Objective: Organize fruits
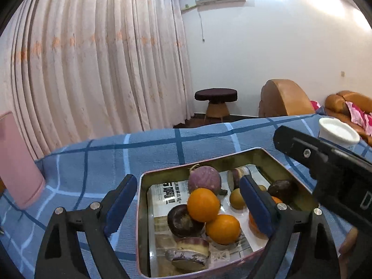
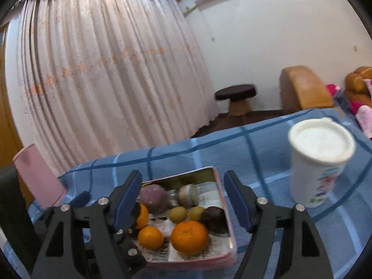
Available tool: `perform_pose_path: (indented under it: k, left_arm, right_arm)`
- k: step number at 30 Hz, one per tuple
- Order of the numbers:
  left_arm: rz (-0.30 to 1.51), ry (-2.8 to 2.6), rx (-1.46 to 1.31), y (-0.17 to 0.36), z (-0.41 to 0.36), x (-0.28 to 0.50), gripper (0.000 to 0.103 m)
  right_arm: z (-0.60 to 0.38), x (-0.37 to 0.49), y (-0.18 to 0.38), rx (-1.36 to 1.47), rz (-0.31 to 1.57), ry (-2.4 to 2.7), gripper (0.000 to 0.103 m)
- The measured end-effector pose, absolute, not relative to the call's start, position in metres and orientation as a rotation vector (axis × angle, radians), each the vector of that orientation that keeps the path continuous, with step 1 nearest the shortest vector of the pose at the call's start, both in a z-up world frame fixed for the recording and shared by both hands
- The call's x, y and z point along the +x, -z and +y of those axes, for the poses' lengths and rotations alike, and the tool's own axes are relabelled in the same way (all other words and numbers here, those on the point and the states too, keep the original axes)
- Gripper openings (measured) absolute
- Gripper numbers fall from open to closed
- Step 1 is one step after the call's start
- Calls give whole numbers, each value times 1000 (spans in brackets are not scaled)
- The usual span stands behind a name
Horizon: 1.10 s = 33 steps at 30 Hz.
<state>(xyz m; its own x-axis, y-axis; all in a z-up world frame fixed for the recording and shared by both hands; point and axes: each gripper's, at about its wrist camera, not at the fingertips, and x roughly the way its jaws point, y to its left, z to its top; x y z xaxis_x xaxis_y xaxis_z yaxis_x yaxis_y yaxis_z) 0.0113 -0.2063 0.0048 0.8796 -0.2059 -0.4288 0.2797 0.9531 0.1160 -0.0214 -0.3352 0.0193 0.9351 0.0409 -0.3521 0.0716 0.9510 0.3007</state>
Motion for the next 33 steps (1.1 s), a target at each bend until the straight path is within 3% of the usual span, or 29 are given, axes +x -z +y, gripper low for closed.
perform_pose_path:
  k: [1, 7, 33]
  left_arm:
    - [430, 255, 174, -4, -205, 10, 91]
    - [408, 208, 141, -6, -188, -2, 91]
    - [343, 164, 97, -7, -151, -46, 91]
  right_arm:
    - [-334, -24, -18, 316, 359, 31, 91]
    - [-327, -34, -17, 248, 311, 140, 98]
    - [-297, -101, -21, 157, 174, 248, 100]
